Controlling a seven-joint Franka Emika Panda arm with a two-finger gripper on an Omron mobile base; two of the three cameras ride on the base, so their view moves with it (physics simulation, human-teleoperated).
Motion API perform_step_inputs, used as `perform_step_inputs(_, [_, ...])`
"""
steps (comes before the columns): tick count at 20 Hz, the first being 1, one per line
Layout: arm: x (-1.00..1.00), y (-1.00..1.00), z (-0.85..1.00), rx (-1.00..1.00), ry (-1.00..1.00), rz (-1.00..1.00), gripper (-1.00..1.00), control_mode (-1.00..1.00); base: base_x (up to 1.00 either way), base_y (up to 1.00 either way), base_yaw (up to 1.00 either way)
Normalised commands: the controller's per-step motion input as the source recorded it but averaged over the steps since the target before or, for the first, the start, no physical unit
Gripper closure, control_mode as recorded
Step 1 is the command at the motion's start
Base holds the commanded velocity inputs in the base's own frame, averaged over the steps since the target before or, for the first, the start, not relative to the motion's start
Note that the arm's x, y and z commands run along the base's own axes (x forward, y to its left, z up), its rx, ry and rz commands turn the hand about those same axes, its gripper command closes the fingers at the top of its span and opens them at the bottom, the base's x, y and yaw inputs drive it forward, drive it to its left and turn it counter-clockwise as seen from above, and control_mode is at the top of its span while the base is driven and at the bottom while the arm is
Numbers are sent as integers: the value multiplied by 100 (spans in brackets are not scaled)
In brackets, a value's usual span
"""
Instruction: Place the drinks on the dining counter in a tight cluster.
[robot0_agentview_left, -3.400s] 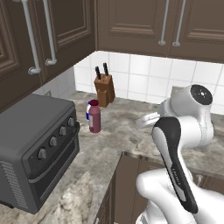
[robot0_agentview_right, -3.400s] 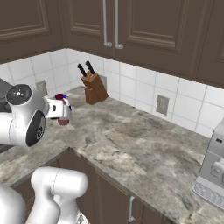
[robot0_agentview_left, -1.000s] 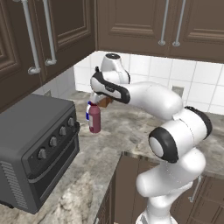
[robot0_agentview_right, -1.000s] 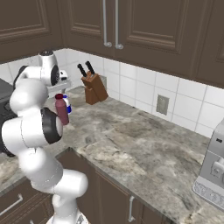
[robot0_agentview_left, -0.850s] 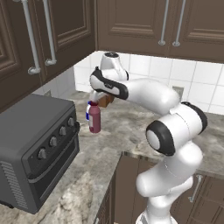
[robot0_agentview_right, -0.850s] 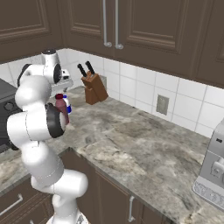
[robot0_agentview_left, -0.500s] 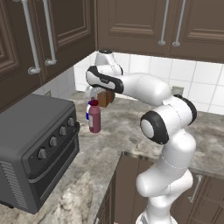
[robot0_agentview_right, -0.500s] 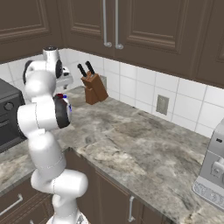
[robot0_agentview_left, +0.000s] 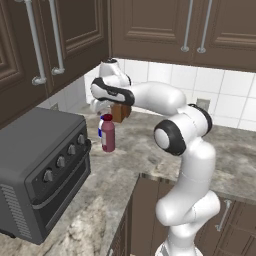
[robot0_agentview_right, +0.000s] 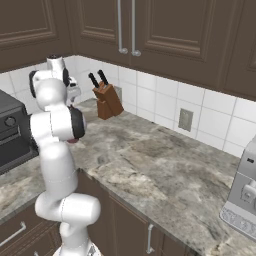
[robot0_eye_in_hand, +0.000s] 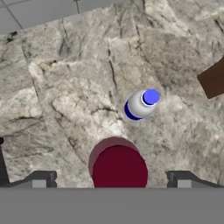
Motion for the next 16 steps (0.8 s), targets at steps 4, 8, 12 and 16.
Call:
perform_step_inputs(4, [-10, -14, -19, 0, 0, 0, -100, -100, 0, 0, 0])
perform_step_inputs(8, [-7, -19, -3, 0, 0, -2, -100, -100, 0, 0, 0])
perform_step_inputs(12, [0, -2, -5, 0, 1, -1, -100, -100, 0, 0, 0])
perform_step_inputs(16, [20, 5, -16, 0, 0, -1, -100, -100, 0, 0, 0])
